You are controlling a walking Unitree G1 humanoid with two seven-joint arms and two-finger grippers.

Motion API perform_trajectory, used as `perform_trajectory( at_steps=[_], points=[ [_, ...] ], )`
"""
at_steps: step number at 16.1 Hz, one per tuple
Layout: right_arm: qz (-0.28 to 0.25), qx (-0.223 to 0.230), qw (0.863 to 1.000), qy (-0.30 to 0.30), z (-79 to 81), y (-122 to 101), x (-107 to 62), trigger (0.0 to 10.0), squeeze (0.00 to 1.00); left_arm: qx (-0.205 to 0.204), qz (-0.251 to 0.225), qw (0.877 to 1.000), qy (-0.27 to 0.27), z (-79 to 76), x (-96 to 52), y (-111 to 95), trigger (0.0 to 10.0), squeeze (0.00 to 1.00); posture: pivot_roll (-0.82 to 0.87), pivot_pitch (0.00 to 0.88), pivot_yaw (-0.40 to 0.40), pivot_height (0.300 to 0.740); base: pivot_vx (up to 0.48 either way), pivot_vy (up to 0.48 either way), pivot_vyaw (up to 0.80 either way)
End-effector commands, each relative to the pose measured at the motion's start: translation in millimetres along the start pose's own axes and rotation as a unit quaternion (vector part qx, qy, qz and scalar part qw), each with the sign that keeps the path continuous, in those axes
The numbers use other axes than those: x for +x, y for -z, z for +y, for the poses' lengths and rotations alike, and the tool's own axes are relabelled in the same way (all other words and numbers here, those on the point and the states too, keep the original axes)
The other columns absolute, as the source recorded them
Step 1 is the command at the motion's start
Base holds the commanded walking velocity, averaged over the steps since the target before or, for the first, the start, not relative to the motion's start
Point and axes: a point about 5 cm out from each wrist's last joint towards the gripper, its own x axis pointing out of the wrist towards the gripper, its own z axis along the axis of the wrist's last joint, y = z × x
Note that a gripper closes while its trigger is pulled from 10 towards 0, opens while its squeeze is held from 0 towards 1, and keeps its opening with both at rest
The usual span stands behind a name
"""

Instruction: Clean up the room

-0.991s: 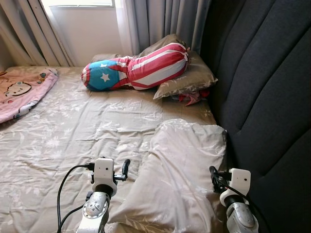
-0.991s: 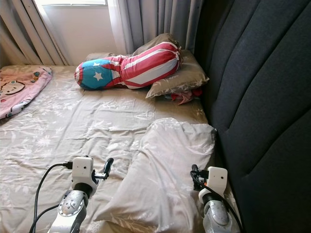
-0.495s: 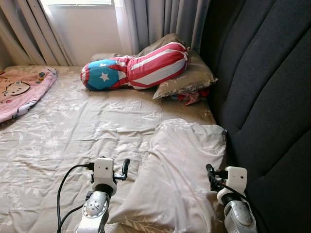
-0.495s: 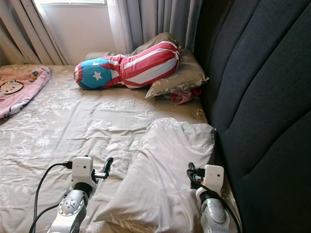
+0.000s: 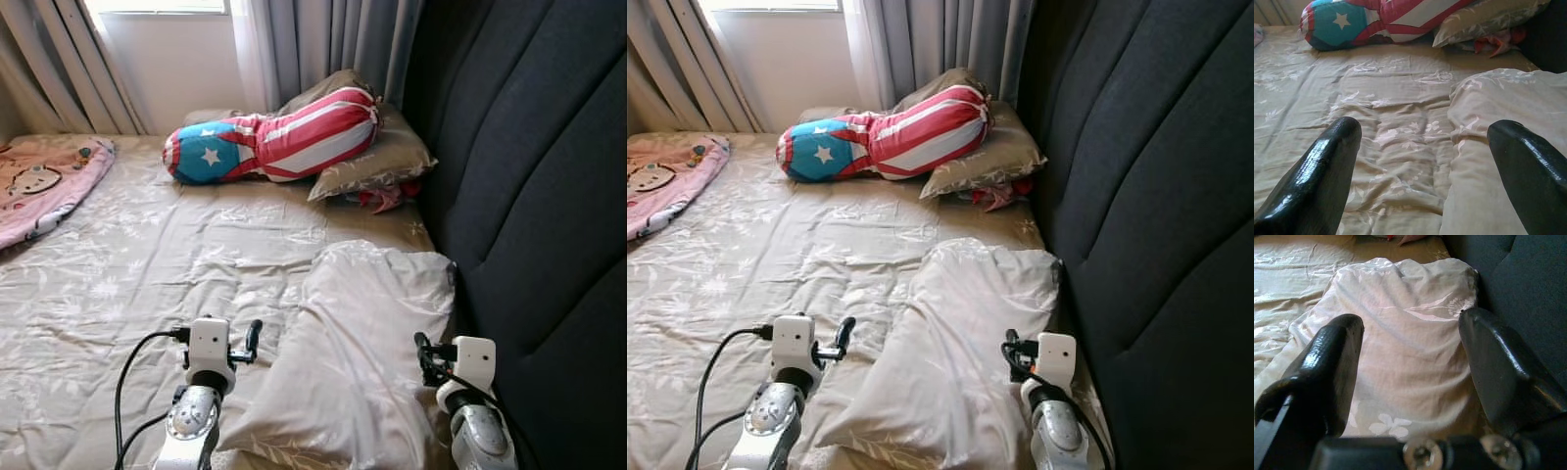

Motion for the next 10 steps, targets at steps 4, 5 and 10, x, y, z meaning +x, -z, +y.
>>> perform_trajectory(
  at_steps=[4,5,10],
  points=[
    [-0.010,-0.003,1.000,0.003,-1.3,-2.8,-0.1,10.0,0.00,0.005,0.000,1.000,-0.001,1.2,1.6,-1.5,10.0,0.00,-0.11,0.000,-0.040,0.687,0.000,0.000,0.00],
    [-0.009,-0.003,1.000,0.004,-1.4,-2.7,-0.2,10.0,0.00,0.004,0.000,1.000,-0.001,1.1,1.5,-1.5,10.0,0.00,-0.11,0.000,-0.039,0.687,0.000,0.000,0.00],
    [-0.003,-0.003,1.000,0.005,-1.4,-0.5,-0.8,10.0,0.00,0.004,0.003,1.000,0.002,0.6,0.6,-0.9,10.0,0.00,-0.11,0.000,-0.040,0.687,0.000,0.000,0.00]
  ],
)
